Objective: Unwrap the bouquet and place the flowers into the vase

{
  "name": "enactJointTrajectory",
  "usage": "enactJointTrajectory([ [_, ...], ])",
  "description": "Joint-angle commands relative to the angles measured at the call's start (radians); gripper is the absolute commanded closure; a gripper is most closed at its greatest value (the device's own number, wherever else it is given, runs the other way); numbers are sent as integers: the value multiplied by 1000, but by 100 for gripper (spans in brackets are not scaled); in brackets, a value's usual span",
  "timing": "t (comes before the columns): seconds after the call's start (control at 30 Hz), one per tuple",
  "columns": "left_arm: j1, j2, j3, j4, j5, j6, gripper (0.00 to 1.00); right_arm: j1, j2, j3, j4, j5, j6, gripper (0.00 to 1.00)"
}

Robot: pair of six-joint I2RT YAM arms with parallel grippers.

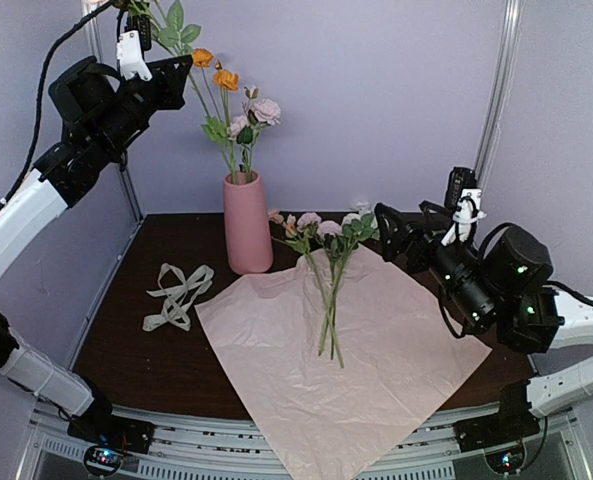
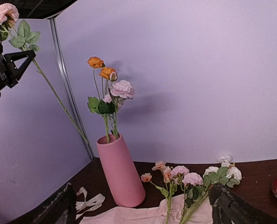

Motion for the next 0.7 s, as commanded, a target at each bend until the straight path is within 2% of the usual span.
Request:
enactJointTrajectory([
  [0.0,42,68,103,-2,-74,31,100,-20,-45,-84,-47,29,155,1],
  [0.4,115,230,267,-10,-22,-9,100,-29,-27,-105,-57,18,181,2],
  [0.67,151,297,263,-7,54,-56,100,-30,-23,-110,-65,19,184,2],
])
